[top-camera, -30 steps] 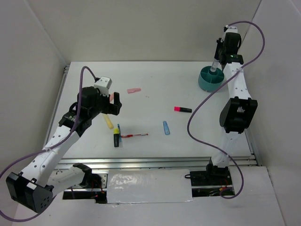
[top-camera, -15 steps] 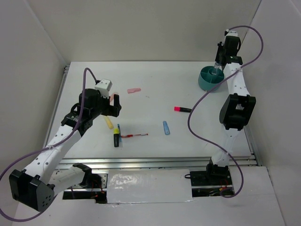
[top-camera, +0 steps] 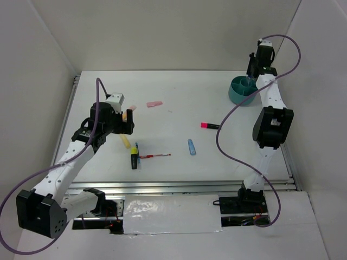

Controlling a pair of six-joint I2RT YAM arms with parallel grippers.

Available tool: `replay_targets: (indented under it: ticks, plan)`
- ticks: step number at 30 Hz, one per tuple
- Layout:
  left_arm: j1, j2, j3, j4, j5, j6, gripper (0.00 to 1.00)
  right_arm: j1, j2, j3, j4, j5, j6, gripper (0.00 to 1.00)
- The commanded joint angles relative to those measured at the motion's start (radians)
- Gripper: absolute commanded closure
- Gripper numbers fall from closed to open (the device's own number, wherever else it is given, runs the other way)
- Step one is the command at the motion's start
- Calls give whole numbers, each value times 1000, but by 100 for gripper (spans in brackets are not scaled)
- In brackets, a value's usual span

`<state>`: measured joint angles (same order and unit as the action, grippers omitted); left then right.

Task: Sort the stationery into containers
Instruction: Place the stationery in the storage box.

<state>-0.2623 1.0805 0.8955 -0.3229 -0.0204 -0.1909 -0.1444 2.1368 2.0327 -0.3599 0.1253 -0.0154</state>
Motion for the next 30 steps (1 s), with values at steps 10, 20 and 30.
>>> replay_targets:
  ticks: [10,20,30]
  plan:
    - [72,64,11,-19,36,-25,1,12,-64,-11,12,-23,14,51]
    - [83,70,40,-57,130,56,10,61,-314,-92,-123,-246,-73,52]
    - [190,361,226,-219,73,474,42,227,-590,-431,-312,-395,-216,24]
